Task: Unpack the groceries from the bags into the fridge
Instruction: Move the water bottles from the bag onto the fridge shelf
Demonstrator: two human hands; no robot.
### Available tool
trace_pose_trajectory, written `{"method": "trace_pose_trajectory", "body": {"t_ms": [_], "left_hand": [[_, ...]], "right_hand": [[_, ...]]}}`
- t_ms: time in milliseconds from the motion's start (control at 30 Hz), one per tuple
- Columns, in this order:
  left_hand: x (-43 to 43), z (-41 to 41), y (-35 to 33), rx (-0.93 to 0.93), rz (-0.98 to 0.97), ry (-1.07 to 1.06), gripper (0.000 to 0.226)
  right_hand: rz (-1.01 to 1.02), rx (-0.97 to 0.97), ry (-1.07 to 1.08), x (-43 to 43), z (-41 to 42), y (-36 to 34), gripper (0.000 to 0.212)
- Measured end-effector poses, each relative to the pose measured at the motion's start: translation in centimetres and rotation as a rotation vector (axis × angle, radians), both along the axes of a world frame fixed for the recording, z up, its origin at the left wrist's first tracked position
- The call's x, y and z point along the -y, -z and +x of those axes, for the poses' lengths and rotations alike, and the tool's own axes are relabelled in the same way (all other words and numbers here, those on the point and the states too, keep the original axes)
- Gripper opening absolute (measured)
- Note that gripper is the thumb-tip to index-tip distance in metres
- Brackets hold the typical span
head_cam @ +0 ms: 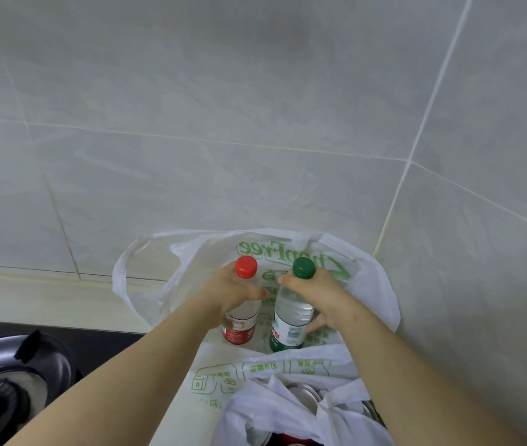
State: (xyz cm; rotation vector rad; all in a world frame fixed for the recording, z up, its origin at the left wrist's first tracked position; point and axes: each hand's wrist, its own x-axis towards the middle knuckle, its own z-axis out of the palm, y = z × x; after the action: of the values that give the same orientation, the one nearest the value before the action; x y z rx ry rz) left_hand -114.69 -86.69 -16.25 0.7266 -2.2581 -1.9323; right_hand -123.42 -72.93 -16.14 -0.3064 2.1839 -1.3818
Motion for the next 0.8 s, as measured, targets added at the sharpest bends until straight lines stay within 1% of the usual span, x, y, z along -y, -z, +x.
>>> {"method": "trace_pose_trajectory", "body": {"t_ms": [133,333,400,500,600,800], "left_hand": [[0.2,0.4,0.3,0.013,0.047,-0.044,0.034],[-0.4,1.1,0.4,-0.021,0.019,-0.111,0.031],[-0.5,1.3,0.2,-0.043,0.027,-0.154,0.027],[-0.3,1.9,-0.1,-0.086,0.051,-0.244,0.023],[-0.4,2.7,-1.0,-0.157,0.080,-0.287,0.024],[-1.3,5.8,-5.5,-0.393,0.066,-0.300,0.028]], "right_hand": [[0.009,0.042,0.031,0.1,0.3,0.0,0.030],[-0.042,0.095,0.067,-0.2,1.0,-0.1,0.040],[-0.076,0.103,0.069,-0.4,1.0,-0.2,0.034],[-0.148,0.119,0.092,-1.0,1.5,-0.6,0.012],[-0.239,0.042,0.094,-1.4,2.3,-1.4,0.012],[-0.500,-0.088,0.169,-1.6,6.1,-5.5,0.015]]}}
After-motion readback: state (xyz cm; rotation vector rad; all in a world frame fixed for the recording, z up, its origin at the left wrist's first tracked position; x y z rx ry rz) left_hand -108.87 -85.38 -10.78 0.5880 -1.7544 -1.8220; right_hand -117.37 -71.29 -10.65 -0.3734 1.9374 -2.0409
